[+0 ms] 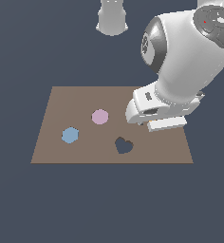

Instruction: Insert a designated object into the corresponding slot on a board.

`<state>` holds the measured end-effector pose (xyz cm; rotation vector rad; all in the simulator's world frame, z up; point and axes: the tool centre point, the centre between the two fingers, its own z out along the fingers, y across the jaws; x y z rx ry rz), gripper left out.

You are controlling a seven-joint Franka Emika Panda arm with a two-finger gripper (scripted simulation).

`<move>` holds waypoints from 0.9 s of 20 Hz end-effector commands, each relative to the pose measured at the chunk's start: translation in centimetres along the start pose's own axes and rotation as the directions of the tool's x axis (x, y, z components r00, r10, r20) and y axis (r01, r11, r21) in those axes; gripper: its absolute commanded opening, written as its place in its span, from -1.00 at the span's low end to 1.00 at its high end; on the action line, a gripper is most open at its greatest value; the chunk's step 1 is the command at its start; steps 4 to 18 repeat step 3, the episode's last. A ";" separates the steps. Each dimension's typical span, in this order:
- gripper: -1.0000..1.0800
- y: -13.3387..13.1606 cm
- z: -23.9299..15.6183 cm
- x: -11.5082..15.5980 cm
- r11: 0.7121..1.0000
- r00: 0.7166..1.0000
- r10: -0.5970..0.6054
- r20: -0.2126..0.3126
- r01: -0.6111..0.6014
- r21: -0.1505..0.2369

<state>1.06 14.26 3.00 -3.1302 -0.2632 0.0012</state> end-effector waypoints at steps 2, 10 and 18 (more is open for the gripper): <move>0.92 0.0 0.0 0.0 1.000 1.000 0.000 0.000 0.000 0.000; 0.92 0.0 0.0 0.0 1.000 1.000 0.000 0.000 0.000 0.000; 0.92 0.0 0.0 0.0 1.000 1.000 0.000 0.000 0.000 0.000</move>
